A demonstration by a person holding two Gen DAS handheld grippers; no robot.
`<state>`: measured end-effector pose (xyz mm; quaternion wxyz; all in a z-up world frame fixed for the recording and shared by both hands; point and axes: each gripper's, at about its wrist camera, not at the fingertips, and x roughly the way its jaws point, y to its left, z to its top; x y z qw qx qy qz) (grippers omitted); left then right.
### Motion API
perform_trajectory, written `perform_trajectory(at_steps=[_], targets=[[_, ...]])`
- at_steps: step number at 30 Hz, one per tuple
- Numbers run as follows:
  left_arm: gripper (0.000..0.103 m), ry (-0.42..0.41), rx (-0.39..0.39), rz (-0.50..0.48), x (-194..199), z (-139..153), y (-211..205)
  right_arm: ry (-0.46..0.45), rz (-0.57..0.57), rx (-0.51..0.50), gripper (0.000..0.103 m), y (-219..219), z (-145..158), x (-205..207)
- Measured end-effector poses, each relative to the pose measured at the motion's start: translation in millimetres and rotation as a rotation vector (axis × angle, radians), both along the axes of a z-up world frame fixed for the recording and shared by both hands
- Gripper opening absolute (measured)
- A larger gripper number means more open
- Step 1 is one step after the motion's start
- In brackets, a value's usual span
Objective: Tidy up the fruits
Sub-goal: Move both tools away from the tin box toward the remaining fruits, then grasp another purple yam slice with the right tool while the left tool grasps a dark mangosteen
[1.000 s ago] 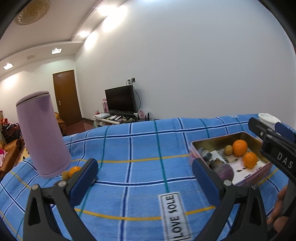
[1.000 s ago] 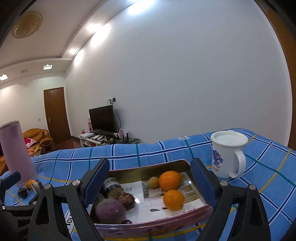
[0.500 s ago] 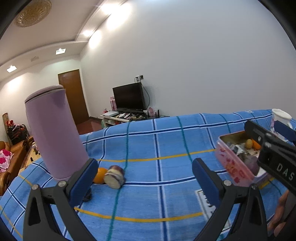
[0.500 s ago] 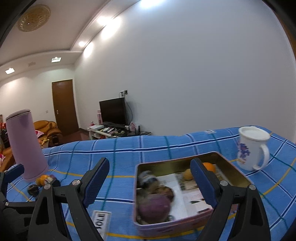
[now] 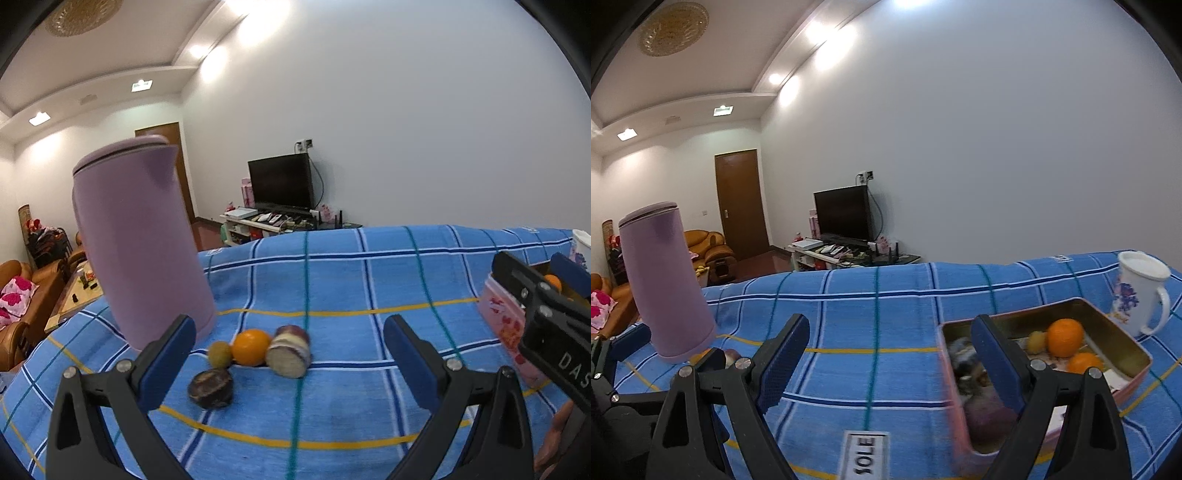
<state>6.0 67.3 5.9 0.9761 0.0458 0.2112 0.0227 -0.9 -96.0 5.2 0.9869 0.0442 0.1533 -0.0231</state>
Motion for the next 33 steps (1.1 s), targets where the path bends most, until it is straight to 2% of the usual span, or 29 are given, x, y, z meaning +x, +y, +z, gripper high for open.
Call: perform_trajectory(at_steps=[10,18,22,26,33], targets=[[0.103,0.083,-0.043,0.025,18,-8,44,0.016,0.086,0.01,0.09,38,-2,18],[0.103,0.211,-0.014,0.091,36,-14,89,0.074,0.164,-0.001,0.09,65,-8,36],[0.103,0.241,-0.054,0.108,38,-13,116,0.147,0.226,-0.027,0.09,82,-15,51],[0.103,0.265,-0.098,0.112,39,-12,137,0.232,0.305,-0.006,0.09,98,-23,67],[0.103,0.281,-0.096,0.132,41,-12,150,0.409,0.425,0.0,0.089,137,-47,101]])
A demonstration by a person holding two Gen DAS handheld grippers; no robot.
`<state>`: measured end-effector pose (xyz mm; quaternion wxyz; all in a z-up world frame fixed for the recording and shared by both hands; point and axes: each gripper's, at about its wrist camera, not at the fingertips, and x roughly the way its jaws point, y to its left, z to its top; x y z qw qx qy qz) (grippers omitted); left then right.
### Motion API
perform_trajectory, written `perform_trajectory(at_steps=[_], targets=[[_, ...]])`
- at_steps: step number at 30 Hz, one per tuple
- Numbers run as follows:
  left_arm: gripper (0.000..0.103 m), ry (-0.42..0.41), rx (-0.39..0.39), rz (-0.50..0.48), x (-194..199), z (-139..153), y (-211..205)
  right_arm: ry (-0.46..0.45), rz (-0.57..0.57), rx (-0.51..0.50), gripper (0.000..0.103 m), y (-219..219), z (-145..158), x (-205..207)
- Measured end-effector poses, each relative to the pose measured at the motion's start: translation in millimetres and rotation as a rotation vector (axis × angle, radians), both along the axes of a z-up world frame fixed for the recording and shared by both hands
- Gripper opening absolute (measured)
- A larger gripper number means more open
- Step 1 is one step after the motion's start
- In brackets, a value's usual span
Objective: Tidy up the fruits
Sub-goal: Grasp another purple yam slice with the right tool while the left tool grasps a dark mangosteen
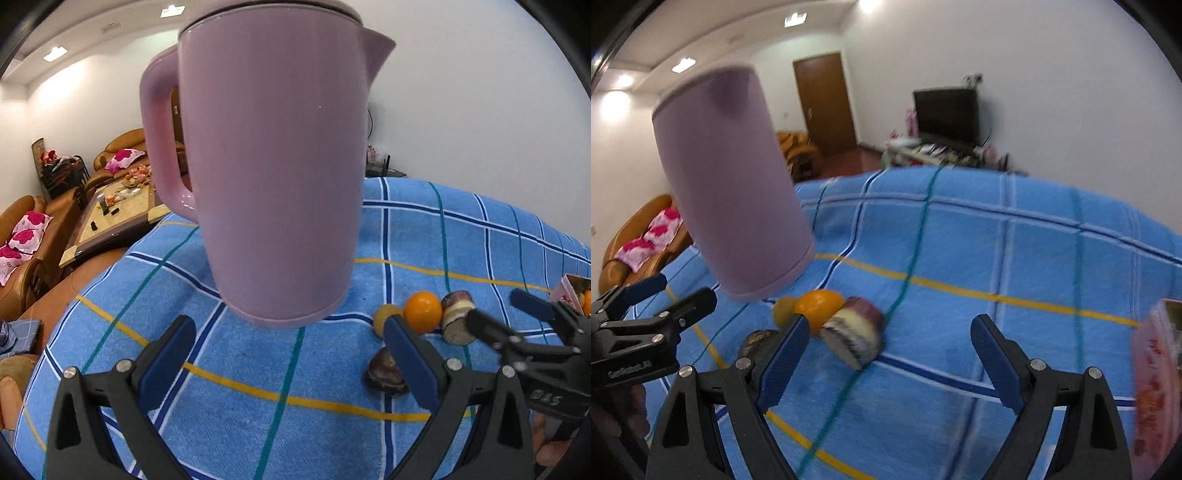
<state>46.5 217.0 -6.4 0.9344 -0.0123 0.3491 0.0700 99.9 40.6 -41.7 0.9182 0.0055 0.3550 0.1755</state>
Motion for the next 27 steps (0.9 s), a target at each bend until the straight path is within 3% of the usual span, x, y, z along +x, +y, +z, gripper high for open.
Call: perform_trajectory(at_steps=[6,10,14,19,24,27], targets=[[0.103,-0.008,0.034,-0.008,0,2,-4,0.083,0.02,-0.071,0.073,23,-15,14],[0.103,-0.01,0.006,-0.014,0,4,1,0.138,0.035,-0.048,0.073,24,-21,22],[0.103,0.01,-0.07,-0.029,1,1,8,0.157,0.043,-0.016,0.048,19,-21,23],[0.103,0.019,-0.171,-0.147,0,-1,-4,0.13,0.015,0.014,0.048,9,-16,15],[0.103,0.055,-0.118,-0.248,3,-10,-34,0.083,-0.037,0.061,0.048,-12,-7,-2],[0.099,0.086,-0.087,-0.253,10,-19,-43,0.045,-0.057,0.064,0.048,-24,0,-15]])
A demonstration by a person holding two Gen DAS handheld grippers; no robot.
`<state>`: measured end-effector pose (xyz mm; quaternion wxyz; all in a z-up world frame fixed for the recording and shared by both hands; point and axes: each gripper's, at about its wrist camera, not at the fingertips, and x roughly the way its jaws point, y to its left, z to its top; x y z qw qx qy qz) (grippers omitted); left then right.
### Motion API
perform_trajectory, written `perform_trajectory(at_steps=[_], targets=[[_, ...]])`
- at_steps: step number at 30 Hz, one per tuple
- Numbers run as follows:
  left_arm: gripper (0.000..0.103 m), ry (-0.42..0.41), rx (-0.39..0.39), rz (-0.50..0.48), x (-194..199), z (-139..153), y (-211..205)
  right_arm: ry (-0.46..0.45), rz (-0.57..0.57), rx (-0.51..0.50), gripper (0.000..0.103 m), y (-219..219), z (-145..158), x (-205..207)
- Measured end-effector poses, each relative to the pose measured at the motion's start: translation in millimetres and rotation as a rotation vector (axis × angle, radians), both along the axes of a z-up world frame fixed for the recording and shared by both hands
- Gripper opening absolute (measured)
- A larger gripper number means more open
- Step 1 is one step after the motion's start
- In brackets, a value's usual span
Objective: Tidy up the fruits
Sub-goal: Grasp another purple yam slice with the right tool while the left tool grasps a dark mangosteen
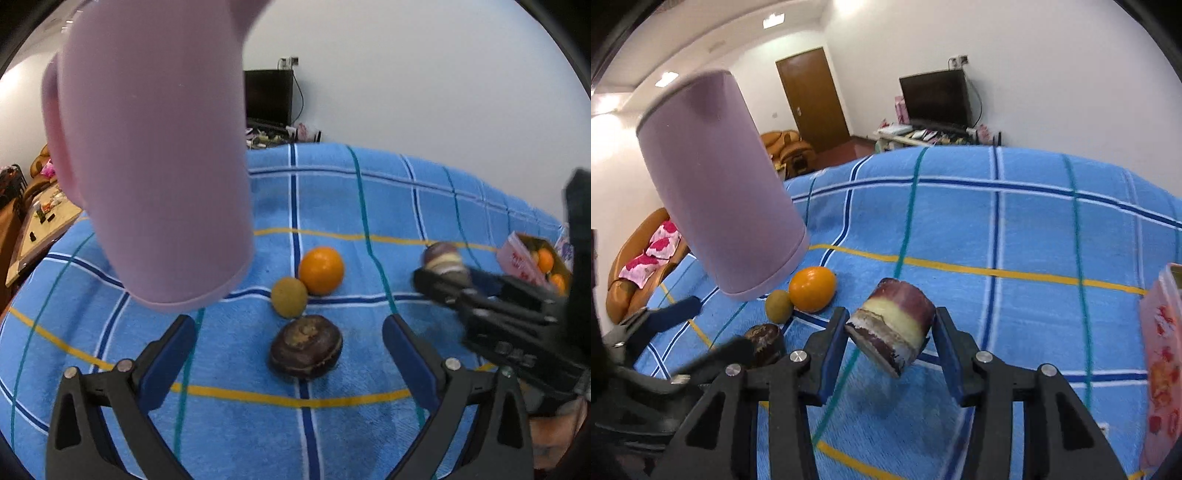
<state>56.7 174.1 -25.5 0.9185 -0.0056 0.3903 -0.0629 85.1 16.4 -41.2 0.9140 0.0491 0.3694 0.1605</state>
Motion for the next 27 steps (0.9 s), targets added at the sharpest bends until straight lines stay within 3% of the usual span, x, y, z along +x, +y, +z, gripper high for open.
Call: perform_trajectory(at_steps=[5,8,11,17,23,27], targets=[[0.086,0.051,0.043,0.028,11,-17,-4,-0.002,-0.002,0.009,0.048,-10,0,-12],[0.068,0.102,-0.015,0.013,16,-23,3,0.005,0.001,0.013,0.048,-10,-3,-14],[0.047,0.089,-0.067,0.02,13,-21,11,-0.003,0.0,0.009,0.048,-11,-2,-18],[0.046,0.015,-0.098,0.083,3,-12,22,-0.07,-0.017,-0.024,0.048,-13,7,-33],[0.046,-0.21,-0.047,0.161,-16,17,22,-0.213,-0.03,-0.101,0.048,-7,22,-56],[0.046,-0.258,-0.057,0.169,-20,20,16,-0.295,-0.031,-0.169,0.048,1,29,-67]])
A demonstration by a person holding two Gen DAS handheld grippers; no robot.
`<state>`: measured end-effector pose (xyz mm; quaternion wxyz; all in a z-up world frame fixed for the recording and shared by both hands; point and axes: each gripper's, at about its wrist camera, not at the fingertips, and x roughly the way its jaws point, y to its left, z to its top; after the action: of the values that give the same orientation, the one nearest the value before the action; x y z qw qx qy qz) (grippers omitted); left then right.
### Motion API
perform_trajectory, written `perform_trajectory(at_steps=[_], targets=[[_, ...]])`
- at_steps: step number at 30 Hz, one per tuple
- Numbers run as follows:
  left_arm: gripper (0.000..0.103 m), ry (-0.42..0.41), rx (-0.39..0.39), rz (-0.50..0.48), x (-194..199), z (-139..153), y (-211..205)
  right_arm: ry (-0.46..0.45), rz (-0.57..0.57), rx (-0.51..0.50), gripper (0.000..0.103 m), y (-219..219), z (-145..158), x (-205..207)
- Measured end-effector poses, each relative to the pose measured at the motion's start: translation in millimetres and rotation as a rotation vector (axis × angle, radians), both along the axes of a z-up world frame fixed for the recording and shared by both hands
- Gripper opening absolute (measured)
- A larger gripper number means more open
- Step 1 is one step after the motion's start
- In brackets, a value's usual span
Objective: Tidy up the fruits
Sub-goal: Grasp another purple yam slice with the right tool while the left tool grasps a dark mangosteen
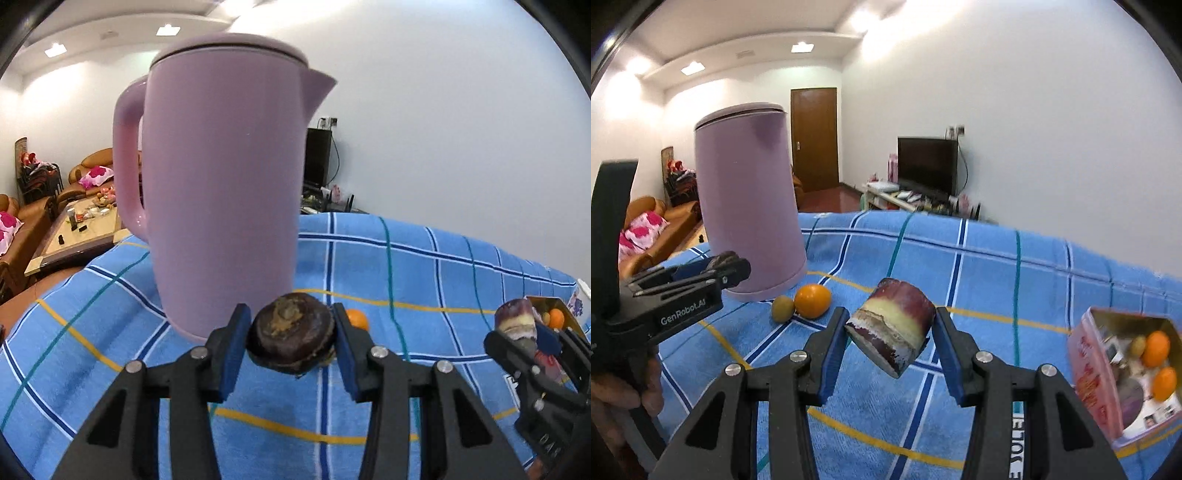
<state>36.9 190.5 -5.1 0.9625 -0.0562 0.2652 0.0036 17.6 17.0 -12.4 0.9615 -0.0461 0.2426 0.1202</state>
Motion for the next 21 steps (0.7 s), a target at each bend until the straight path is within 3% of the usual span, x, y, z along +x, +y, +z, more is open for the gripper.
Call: perform_trajectory(at_steps=[6,21], targets=[[0.046,-0.045,0.071,-0.009,-12,4,-18,-0.043,0.012,-0.04,0.048,6,2,-9],[0.046,-0.047,0.06,-0.01,-27,5,-33,-0.048,0.011,-0.039,0.049,4,3,-15]])
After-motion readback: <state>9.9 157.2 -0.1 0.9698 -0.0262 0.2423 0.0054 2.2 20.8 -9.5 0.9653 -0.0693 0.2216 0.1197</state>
